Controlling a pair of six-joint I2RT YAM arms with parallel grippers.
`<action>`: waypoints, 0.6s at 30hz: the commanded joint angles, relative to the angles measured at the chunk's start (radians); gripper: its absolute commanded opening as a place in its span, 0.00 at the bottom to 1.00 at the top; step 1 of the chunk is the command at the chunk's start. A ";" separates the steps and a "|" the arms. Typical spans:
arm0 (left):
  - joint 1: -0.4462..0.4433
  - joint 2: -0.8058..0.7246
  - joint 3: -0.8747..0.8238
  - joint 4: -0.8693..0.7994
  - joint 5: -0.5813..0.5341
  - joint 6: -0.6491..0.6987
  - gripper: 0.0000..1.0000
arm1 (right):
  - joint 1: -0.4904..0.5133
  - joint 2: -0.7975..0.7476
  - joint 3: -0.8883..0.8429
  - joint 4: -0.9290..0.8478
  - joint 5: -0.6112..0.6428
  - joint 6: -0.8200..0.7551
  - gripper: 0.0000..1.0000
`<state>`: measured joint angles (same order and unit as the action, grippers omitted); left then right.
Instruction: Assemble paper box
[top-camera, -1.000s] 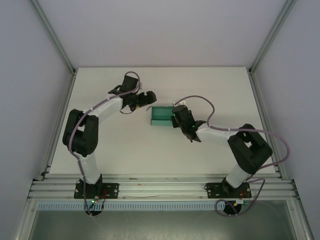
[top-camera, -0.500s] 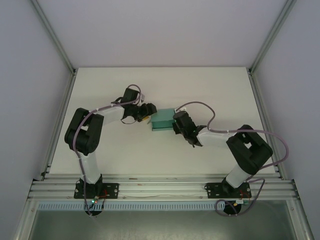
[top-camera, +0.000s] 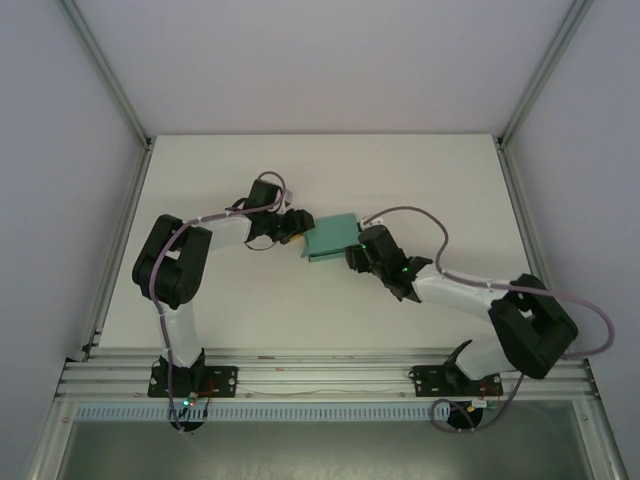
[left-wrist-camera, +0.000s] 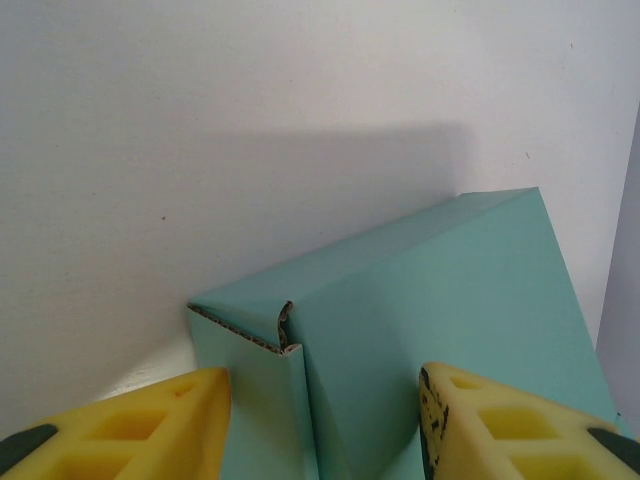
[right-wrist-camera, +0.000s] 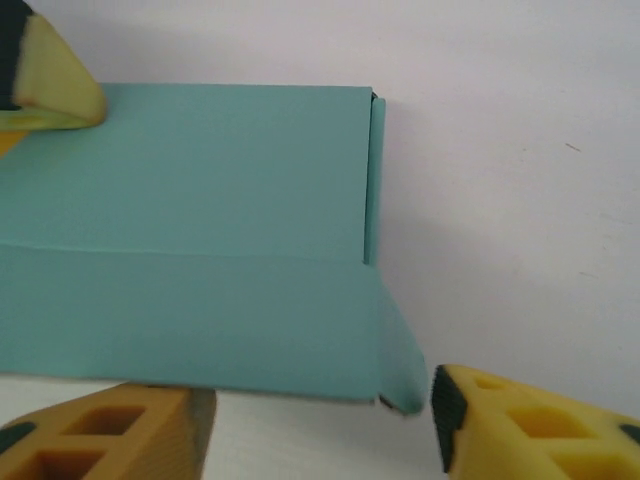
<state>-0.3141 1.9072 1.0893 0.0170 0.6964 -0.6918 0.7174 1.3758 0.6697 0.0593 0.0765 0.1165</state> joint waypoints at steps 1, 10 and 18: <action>-0.007 0.032 -0.034 -0.016 -0.021 0.006 0.51 | 0.004 -0.098 -0.029 -0.071 -0.064 0.023 0.68; -0.008 0.055 -0.046 -0.007 -0.064 0.066 0.45 | -0.117 -0.109 0.047 -0.017 -0.114 0.089 0.86; -0.004 0.106 -0.055 0.023 -0.044 0.105 0.30 | -0.260 0.102 0.203 -0.077 -0.326 0.209 0.90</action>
<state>-0.3141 1.9392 1.0706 0.0895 0.7017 -0.6239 0.4854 1.4338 0.8360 0.0154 -0.1268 0.2489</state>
